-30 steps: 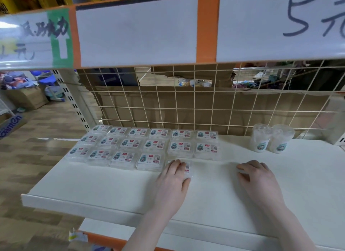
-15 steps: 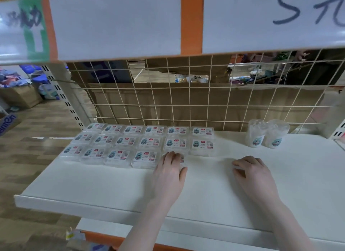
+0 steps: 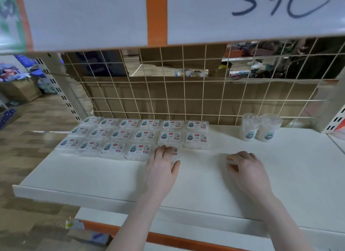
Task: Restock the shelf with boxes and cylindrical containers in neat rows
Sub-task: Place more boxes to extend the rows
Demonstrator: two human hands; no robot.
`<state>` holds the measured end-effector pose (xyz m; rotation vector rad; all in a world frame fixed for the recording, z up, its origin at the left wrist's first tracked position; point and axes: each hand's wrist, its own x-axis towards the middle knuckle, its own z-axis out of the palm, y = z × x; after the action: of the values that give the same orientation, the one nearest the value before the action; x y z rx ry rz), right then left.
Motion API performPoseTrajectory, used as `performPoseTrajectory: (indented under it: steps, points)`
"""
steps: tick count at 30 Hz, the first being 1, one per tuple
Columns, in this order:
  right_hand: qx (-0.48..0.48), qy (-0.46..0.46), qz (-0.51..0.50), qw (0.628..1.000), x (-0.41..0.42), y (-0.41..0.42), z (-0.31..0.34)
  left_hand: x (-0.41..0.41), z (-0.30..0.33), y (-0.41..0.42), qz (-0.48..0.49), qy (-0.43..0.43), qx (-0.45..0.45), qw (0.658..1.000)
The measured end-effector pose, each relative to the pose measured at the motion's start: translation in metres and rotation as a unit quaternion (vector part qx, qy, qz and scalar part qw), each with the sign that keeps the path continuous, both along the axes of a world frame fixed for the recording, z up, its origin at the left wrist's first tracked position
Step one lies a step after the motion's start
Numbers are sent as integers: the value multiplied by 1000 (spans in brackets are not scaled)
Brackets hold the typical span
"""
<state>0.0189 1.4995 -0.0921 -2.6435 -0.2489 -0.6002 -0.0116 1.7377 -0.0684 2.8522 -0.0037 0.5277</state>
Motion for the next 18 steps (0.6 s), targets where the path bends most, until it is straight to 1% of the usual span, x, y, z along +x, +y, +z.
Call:
performPoseTrajectory:
  steps: [2, 4, 8, 12, 15, 18]
  points:
    - [-3, 3, -9, 1000, -7, -6, 0, -9, 3, -3, 18, -9, 9, 1000]
    - [-5, -4, -25, 1000, -15, -15, -1, -18, 9, -8, 39, 6, 13, 999]
    - [-2, 3, -71, 998, -35, -33, 0, -32, 12, -14, 64, 44, -45, 996]
    - [-3, -7, -124, 992, -64, -42, 4, -49, 19, -24, 33, 52, -108, 992]
    - [22, -12, -159, 987, -90, -45, 11, -62, 27, -32, 2, 59, -119, 991]
    - [21, -30, -199, 979, -124, -50, 15, -74, 32, -42, -34, 81, -121, 989]
